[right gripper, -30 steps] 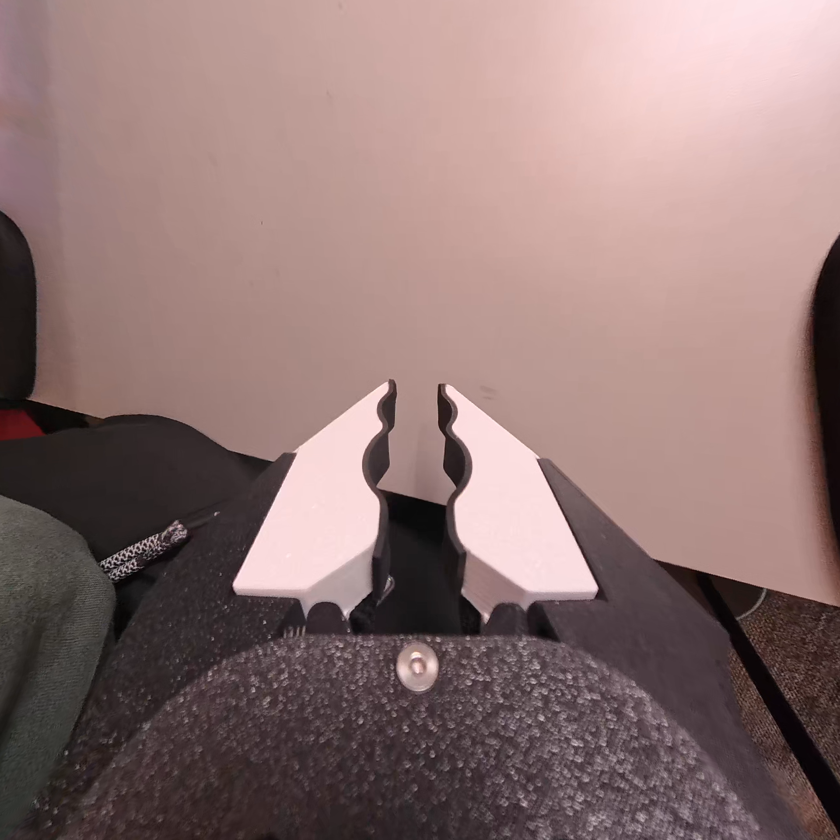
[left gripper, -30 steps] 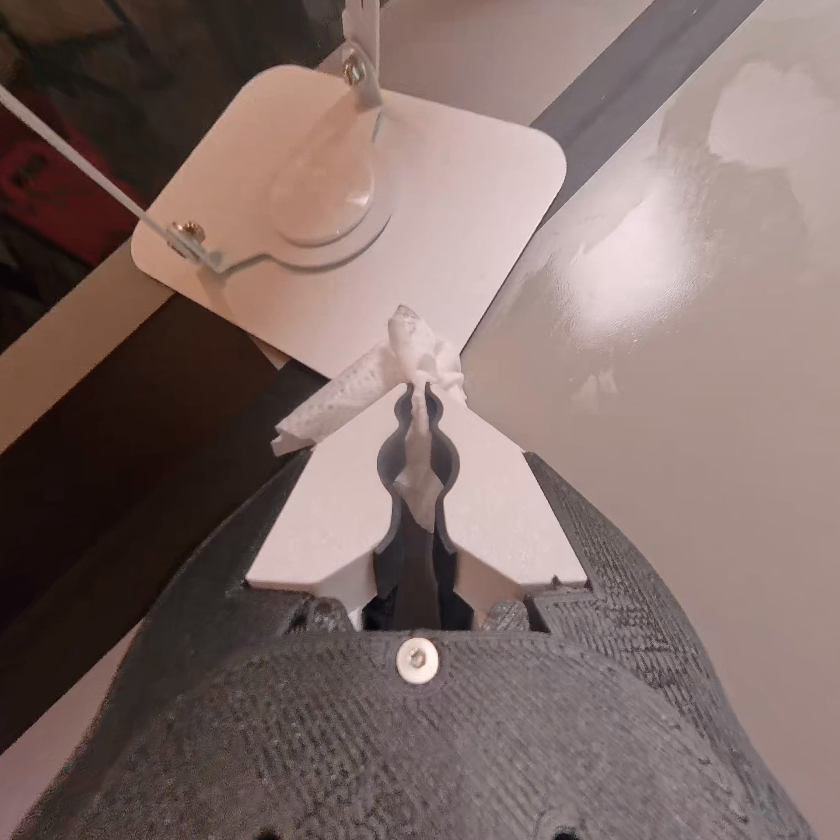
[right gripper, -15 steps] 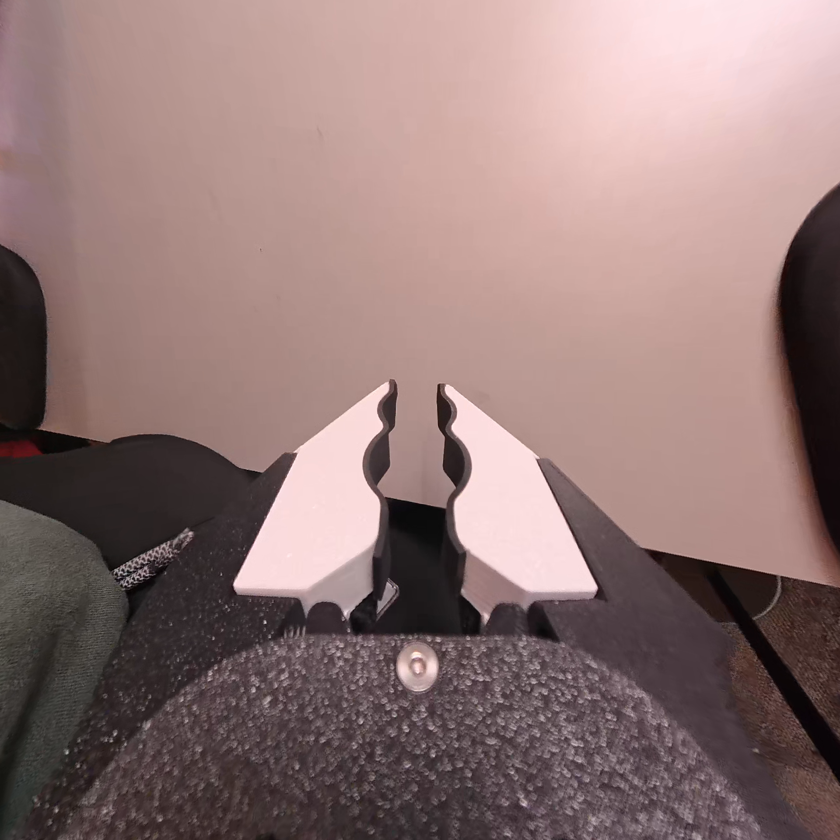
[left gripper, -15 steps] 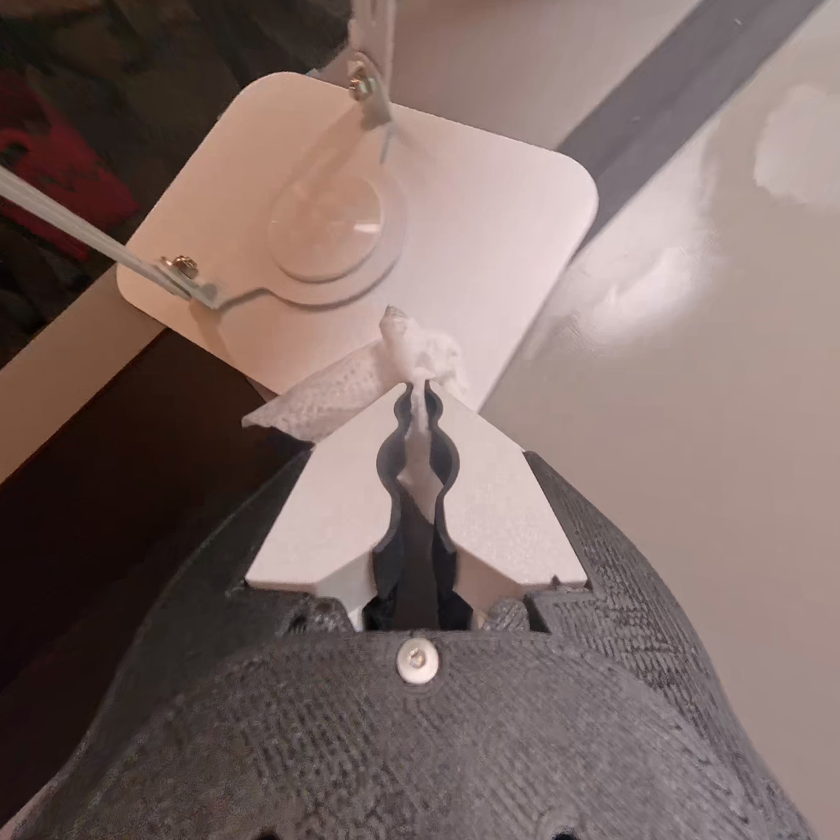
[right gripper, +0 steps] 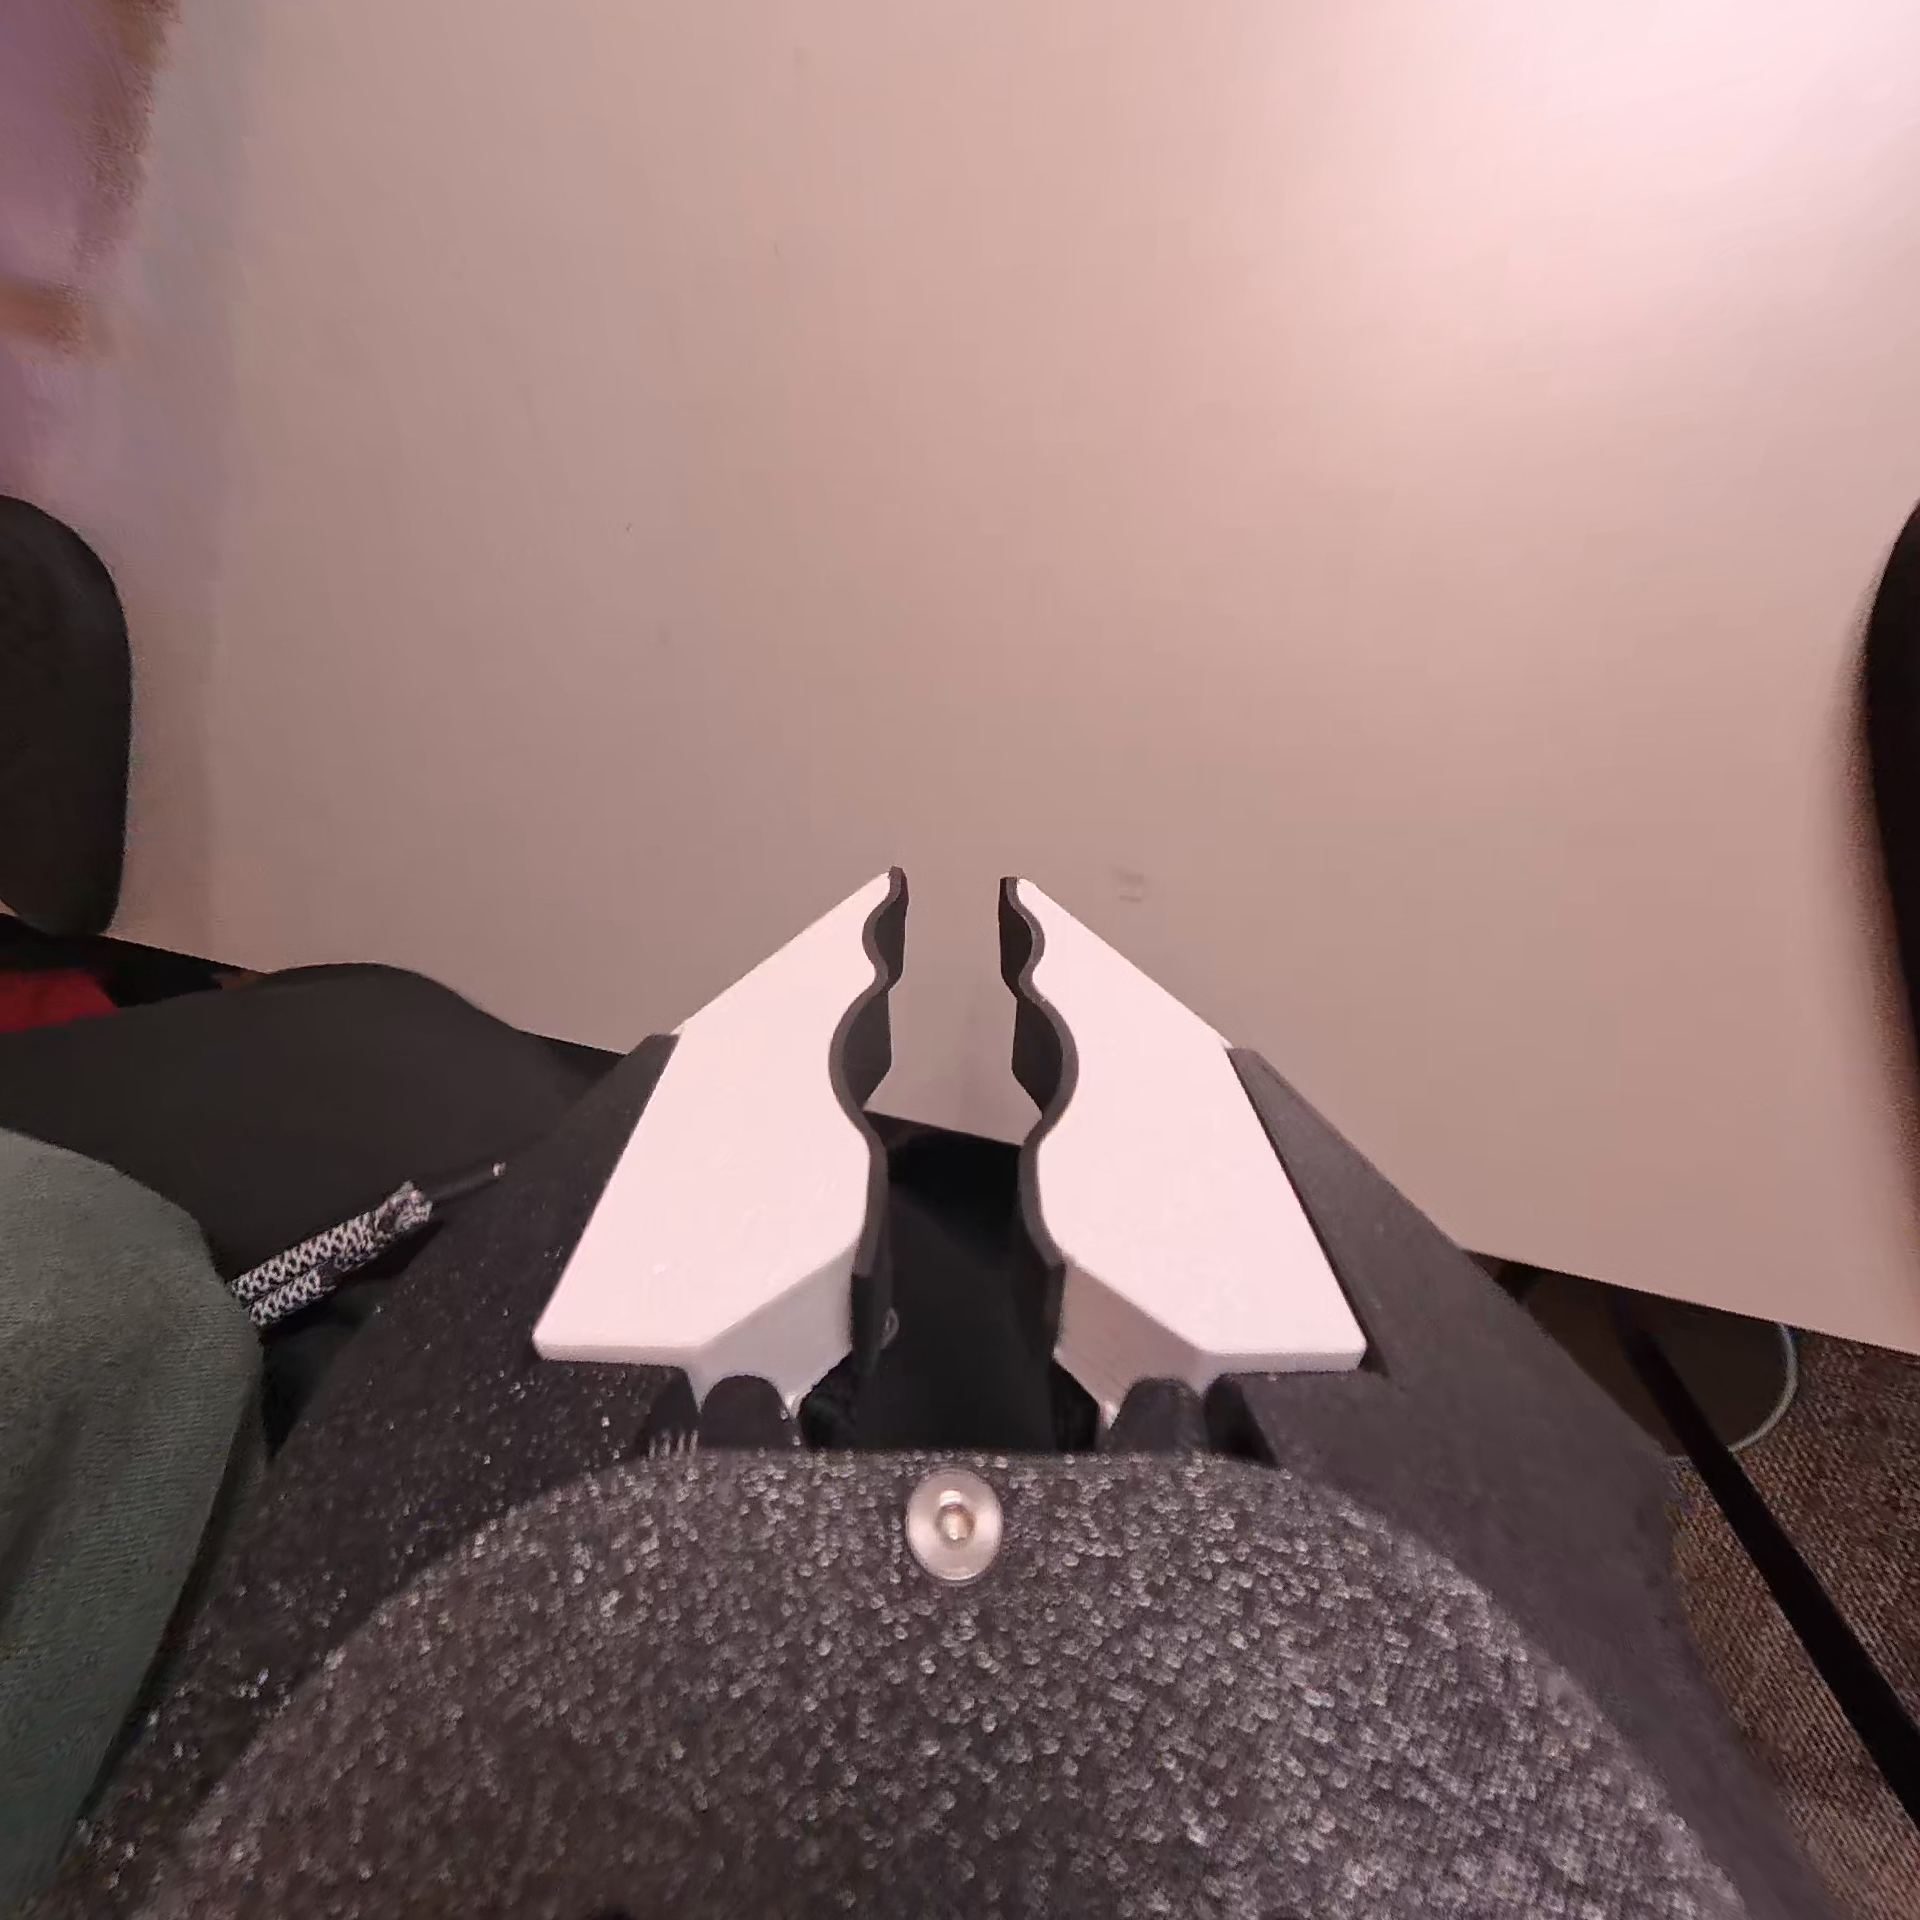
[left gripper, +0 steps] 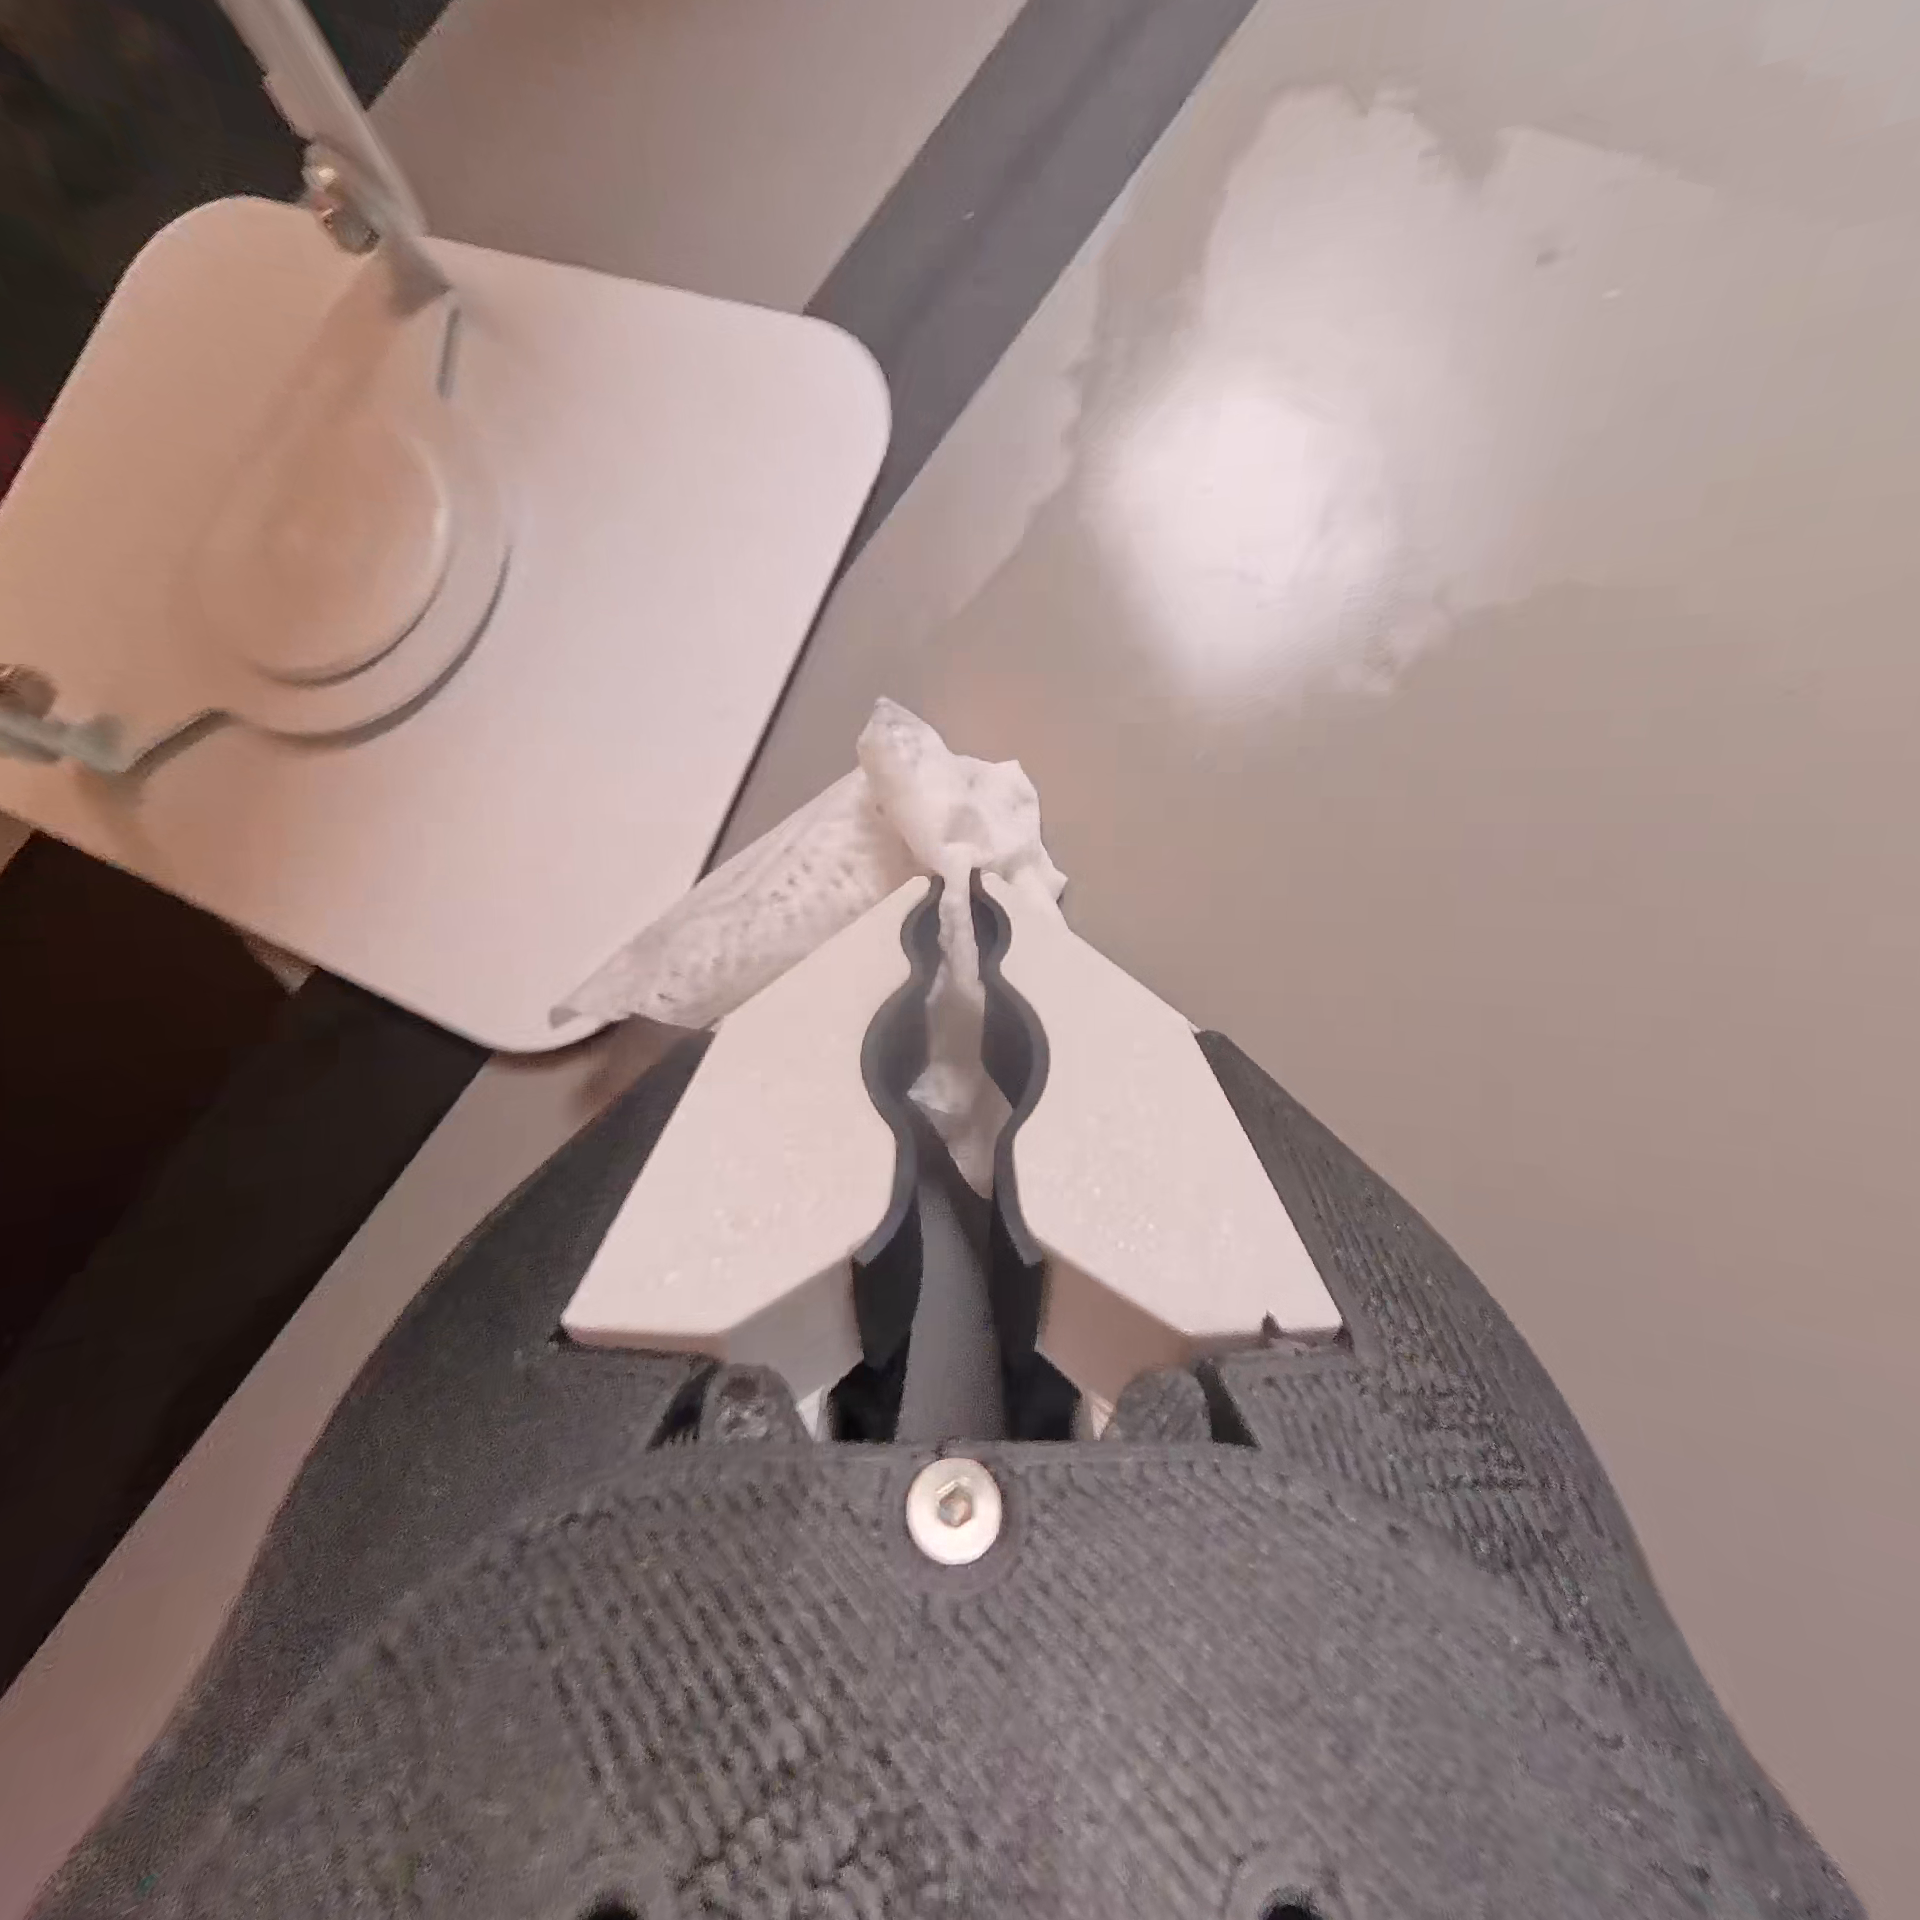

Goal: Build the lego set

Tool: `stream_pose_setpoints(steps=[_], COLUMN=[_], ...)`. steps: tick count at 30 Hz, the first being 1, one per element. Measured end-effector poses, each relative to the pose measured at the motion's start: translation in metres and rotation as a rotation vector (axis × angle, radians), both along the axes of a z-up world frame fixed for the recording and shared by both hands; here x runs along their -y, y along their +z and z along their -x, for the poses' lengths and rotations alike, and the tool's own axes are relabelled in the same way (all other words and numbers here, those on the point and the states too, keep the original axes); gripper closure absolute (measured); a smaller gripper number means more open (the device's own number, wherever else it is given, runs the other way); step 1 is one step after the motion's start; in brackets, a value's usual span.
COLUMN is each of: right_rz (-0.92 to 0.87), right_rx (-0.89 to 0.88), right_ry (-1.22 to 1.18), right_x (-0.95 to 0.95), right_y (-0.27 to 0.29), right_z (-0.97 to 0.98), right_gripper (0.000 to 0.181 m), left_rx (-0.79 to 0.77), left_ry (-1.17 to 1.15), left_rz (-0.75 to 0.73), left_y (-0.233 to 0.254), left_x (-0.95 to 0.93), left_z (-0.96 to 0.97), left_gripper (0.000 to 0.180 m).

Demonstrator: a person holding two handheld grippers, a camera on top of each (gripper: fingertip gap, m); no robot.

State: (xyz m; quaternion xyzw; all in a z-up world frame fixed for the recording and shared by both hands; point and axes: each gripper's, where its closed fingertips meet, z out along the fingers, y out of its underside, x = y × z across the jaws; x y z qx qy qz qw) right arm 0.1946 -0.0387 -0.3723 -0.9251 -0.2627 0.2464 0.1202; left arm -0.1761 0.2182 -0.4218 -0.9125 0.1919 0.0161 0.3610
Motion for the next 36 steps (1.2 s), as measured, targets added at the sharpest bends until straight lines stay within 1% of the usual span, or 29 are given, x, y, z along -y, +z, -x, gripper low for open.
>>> stream_pose_setpoints(steps=[3,6,10,12,15,18,21,23,25,26,28,31,33,35,36], right_rz=[-0.022,-0.038,-0.048,-0.07,-0.097,-0.12,-0.161,-0.193,-0.223,-0.237,-0.261,-0.298,-0.324,-0.345,-0.352], right_rx=[-0.027,-0.034,-0.015,-0.011,-0.026,-0.054,-0.073,-0.09,-0.109,-0.116,-0.132,-0.164,-0.185,-0.208,-0.22], right_ry=[-0.035,-0.066,-0.14,-0.188,-0.244,-0.239,-0.181,-0.154,-0.134,-0.123,-0.106,-0.08,-0.059,-0.041,-0.031], right_x=[-0.005,0.0,0.013,0.014,0.01,0.003,-0.009,-0.018,-0.027,-0.031,-0.04,-0.054,-0.063,-0.071,-0.074], right_y=[0.003,0.007,0.008,0.011,0.015,0.018,0.026,0.035,0.045,0.049,0.056,0.068,0.075,0.082,0.085], right_z=[0.002,-0.006,-0.037,-0.054,-0.07,-0.071,-0.066,-0.065,-0.067,-0.069,-0.073,-0.078,-0.079,-0.079,-0.079], right_gripper=[0.165,0.165,0.165,0.165,0.165,0.165,0.165,0.164,0.164,0.164,0.164,0.163,0.163,0.161,0.16], left_rx=[0.003,0.04,-0.001,0.004,0.05,0.016,0.006,0.019,0.038,0.057,0.115,0.194,0.214,0.213,0.217], left_ry=[-0.014,-0.007,-0.138,-0.15,-0.087,-0.071,0.019,0.064,0.108,0.133,0.183,0.222,0.241,0.246,0.246], left_rz=[0.005,0.024,0.05,0.059,0.076,0.111,0.163,0.125,0.065,0.044,0.029,-0.005,-0.032,-0.066,-0.079], left_y=[0.0,0.0,0.0,0.0,0.0,0.0,0.003,0.02,0.046,0.06,0.084,0.123,0.148,0.172,0.182], left_x=[-0.021,-0.051,-0.06,-0.045,-0.011,0.015,0.026,0.026,0.026,0.027,0.031,0.036,0.04,0.047,0.052], left_z=[-0.02,-0.038,-0.077,-0.084,-0.085,-0.084,-0.073,-0.07,-0.07,-0.07,-0.072,-0.078,-0.082,-0.086,-0.09], left_gripper=[0.179,0.179,0.179,0.179,0.179,0.179,0.178,0.178,0.175,0.167,0.143,0.09,0.061,0.047,0.043])
